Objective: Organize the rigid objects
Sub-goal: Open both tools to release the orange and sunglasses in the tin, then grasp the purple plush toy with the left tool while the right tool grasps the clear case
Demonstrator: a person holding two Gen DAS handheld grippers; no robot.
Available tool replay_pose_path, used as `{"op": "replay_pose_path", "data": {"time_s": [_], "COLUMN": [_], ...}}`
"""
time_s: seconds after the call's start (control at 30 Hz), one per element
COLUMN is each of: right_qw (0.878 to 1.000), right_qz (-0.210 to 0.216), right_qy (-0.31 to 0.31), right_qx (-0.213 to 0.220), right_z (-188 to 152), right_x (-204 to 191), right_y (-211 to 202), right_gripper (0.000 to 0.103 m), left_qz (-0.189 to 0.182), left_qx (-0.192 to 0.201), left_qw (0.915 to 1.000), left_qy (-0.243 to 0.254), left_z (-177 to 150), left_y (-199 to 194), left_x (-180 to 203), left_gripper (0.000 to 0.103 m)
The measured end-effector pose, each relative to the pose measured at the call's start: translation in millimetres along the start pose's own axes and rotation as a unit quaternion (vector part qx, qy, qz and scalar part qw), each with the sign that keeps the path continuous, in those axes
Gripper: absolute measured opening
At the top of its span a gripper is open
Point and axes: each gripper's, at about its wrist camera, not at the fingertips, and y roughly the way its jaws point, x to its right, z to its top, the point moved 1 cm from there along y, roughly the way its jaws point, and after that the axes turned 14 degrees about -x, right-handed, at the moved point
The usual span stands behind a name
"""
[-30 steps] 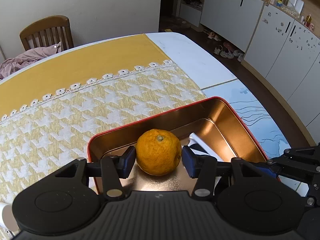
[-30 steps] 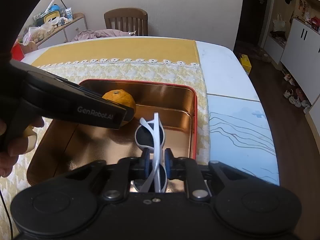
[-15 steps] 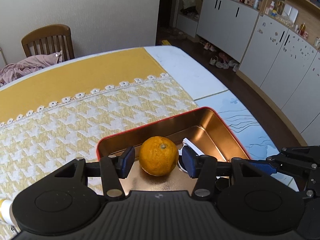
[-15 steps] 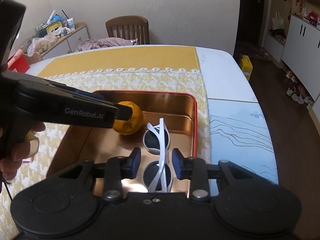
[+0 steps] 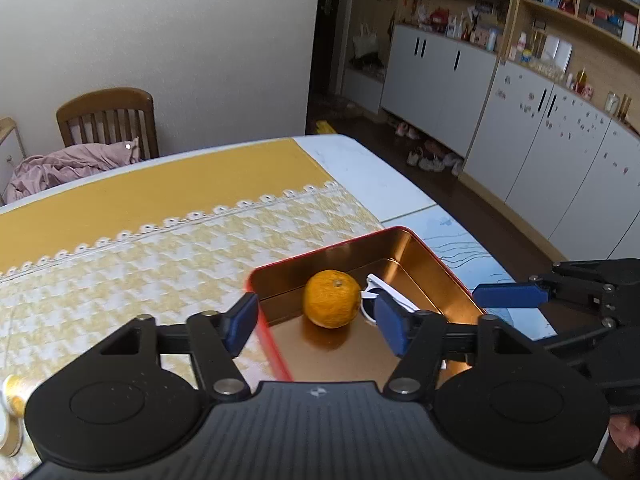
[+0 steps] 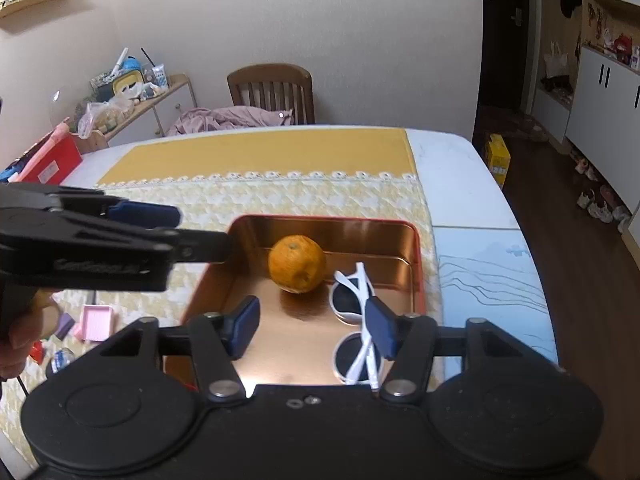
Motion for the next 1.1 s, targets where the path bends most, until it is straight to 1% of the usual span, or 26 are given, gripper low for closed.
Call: {"op": "replay_pose_path", "data": {"time_s": [0.13,0.3,0.37,0.4,0.47,0.5,0.57,0.63,0.67,0.73,0.9,1.1], "right_qw": [1.000,1.000,1.000,1.000,1.000,1.000,1.000,1.000,1.000,0.999,0.999,0.998], "right_qz": [0.003,0.007,0.006,0.007,0.008,0.009,0.013,0.018,0.020,0.026,0.040,0.040], "right_qy": [0.005,0.007,0.008,0.008,0.008,0.008,0.006,0.005,0.003,-0.003,-0.015,-0.036], "right_qx": [0.007,0.012,0.015,0.016,0.017,0.017,0.018,0.019,0.019,0.019,0.010,-0.011], "right_z": [-1,-4,-5,-6,-9,-9,-13,-16,-17,-20,-30,-44], "right_x": [-15,-39,-52,-58,-72,-79,-92,-107,-115,-131,-170,-214], "right_y": [-6,-11,-11,-11,-11,-11,-10,-10,-10,-9,-3,11], "right_gripper": [0.066,0.077,0.084,0.085,0.089,0.090,0.096,0.101,0.103,0.103,0.103,0.103], "left_qz": [0.003,0.014,0.021,0.023,0.029,0.033,0.037,0.039,0.042,0.045,0.052,0.051], "left_qx": [0.013,0.029,0.033,0.034,0.039,0.043,0.046,0.045,0.044,0.043,0.036,0.021], "left_qw": [0.9999,0.9994,0.9992,0.9990,0.9986,0.9983,0.9980,0.9979,0.9979,0.9977,0.9976,0.9979], "left_qy": [-0.006,-0.010,-0.012,-0.014,-0.019,-0.021,-0.023,-0.024,-0.024,-0.025,-0.030,-0.035], "left_z": [-14,-34,-42,-46,-56,-61,-70,-79,-83,-93,-114,-141], "left_y": [-20,-44,-53,-57,-66,-70,-78,-84,-86,-92,-100,-101], "left_x": [-19,-46,-57,-64,-77,-84,-97,-110,-116,-129,-160,-194], "left_gripper": [0.066,0.066,0.066,0.067,0.079,0.079,0.079,0.079,0.082,0.086,0.086,0.086]}}
